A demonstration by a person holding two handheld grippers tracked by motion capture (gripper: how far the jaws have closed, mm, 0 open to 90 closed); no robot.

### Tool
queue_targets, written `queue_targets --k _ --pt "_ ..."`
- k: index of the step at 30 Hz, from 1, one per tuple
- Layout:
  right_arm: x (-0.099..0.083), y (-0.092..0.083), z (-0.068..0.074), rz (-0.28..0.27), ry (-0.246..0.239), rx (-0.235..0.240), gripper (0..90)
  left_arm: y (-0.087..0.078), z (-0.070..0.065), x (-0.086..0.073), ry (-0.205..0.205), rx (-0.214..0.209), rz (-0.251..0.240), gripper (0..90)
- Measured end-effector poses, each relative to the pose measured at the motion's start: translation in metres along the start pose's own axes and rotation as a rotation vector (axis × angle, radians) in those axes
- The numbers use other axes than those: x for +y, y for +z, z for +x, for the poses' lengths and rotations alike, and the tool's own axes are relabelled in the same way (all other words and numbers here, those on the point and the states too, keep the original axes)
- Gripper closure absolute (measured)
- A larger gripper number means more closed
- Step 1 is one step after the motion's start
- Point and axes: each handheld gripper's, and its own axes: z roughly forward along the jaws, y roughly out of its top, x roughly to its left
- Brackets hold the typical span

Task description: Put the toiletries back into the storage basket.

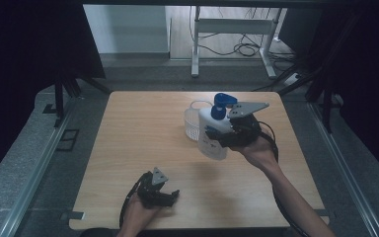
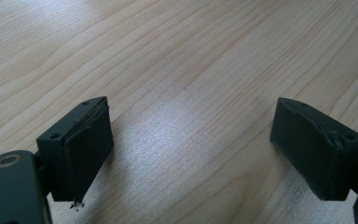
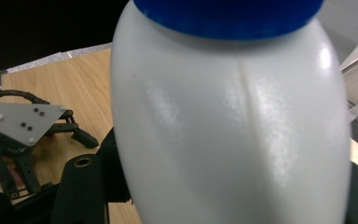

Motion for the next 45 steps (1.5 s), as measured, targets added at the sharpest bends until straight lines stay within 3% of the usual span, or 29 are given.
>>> queue_targets --k 45 --pt "0.046 0.027 -0.048 -0.014 -0.004 -0.067 37.6 0.0 -0.001 0.0 -0.005 -0.002 -0.002 12.4"
